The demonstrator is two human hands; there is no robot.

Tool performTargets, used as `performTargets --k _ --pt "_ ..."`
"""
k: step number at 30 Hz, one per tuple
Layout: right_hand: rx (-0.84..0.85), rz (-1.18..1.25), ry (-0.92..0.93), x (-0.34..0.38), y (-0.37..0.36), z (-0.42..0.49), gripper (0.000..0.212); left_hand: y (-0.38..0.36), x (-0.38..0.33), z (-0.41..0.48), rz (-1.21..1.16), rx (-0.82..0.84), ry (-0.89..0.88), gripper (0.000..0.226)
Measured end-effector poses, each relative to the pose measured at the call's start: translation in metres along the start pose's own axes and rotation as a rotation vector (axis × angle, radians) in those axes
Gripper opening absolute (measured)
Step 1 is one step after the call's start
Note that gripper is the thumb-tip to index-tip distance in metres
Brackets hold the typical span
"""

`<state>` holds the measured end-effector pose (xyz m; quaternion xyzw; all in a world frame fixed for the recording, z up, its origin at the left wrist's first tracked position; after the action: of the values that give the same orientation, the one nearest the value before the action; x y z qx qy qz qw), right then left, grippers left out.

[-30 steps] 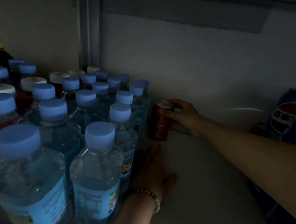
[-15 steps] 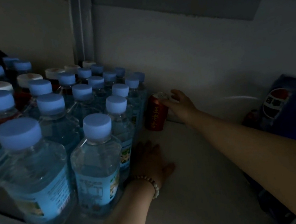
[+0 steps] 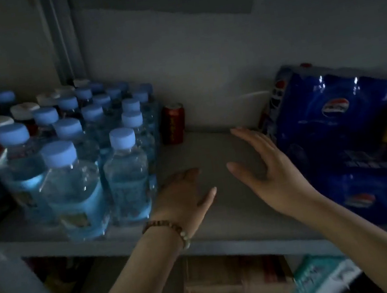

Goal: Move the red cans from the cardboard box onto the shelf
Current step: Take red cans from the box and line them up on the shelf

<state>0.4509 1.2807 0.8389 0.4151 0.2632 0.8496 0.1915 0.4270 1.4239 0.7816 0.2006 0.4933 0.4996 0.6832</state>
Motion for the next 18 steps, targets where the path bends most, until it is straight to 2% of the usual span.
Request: performTargets --k 5,9,13,18 --pt "0.067 -0.076 0.077 -0.01 -0.004 -0.124 0.057 0.022 -0.012 -0.099 -0.085 -0.138 -0.066 0.058" --pt "0.222 -0.064 0.007 -0.051 -0.04 -0.225 0.06 -0.007 0.005 -0.187 -0.057 -0.178 -0.091 0.057" --pt "0.421 -0.066 -0.137 -0.115 -0.095 -0.318 0.062 -0.069 0.057 -0.278 -0.055 -0.017 0.029 0.058" --pt "0.583 -0.093 -0.386 -0.194 -0.169 -0.414 0.066 -0.169 0.164 -0.382 0.037 0.331 0.401 0.075"
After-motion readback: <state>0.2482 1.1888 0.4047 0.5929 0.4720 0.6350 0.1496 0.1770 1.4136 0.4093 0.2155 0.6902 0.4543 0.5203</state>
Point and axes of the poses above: each hand's wrist, its own z-axis towards the middle knuckle, its own y-axis out of the back of the hand, x = y × z, the point moved 8 cm from there along z, towards the middle knuckle, and after that the axes turned 13 degrees about -x, right-handed, at the moved point
